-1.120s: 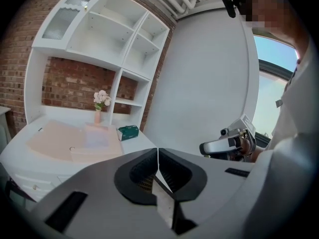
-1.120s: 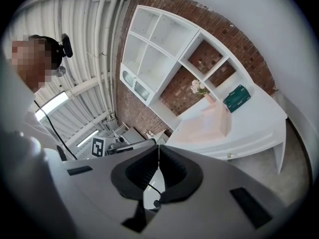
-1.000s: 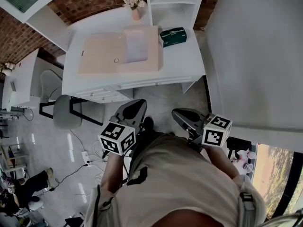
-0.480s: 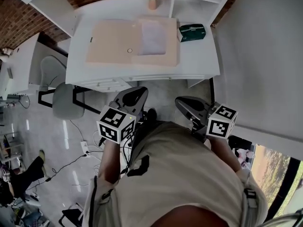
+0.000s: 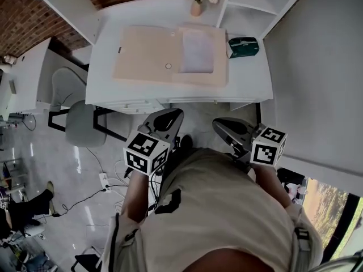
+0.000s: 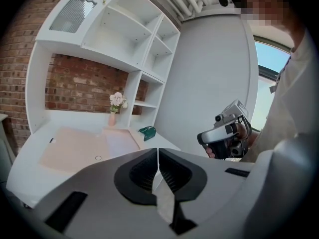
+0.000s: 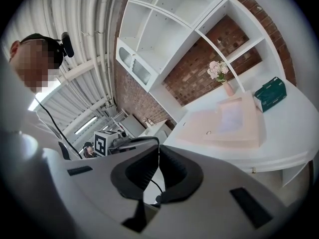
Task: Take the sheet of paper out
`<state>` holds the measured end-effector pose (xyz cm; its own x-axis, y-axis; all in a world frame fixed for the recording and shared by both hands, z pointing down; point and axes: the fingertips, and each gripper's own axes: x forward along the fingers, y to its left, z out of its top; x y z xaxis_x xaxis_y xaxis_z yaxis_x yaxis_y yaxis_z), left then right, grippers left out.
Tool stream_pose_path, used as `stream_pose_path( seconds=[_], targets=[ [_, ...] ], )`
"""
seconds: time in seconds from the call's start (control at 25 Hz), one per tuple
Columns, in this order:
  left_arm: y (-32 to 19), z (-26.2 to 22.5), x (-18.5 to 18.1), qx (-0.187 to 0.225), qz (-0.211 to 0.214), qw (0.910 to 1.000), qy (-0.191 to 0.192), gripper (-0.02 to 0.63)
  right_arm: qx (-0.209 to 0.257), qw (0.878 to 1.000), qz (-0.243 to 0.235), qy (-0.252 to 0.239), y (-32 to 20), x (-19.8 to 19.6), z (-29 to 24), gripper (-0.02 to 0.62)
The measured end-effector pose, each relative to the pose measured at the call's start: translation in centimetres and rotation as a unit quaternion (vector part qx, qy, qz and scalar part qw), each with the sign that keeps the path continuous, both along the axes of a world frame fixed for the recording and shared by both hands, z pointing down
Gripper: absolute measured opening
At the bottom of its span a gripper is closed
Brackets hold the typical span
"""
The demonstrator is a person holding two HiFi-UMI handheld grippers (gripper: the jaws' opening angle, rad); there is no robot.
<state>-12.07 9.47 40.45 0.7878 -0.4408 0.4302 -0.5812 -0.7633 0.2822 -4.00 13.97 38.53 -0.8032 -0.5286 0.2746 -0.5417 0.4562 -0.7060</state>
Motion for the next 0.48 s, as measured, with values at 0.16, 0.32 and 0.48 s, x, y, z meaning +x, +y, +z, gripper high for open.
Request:
stream_pose_path(
  seconds=[0.16, 0.32, 0.48],
  targets=[
    [-0.4, 0.7, -1.1, -0.005, 0.000, 1.0000, -0.005, 0.021, 0.006, 1.000, -0.020, 0.008, -0.5, -1.9, 0.1, 0.025],
    [-0.8, 1.6, -1.9, -0.011, -0.002, 0.9998, -0.013, 0.021, -0.006, 1.000, -0.017, 0.003, -1.4, -2.5, 0.6, 0.026],
    [-1.6, 1.8, -2.1, -0.013, -0.005, 0.9998, -0.013, 0.021, -0.010, 1.000, -0.015, 0.002, -2.4, -2.5, 0.8, 0.026]
  ],
)
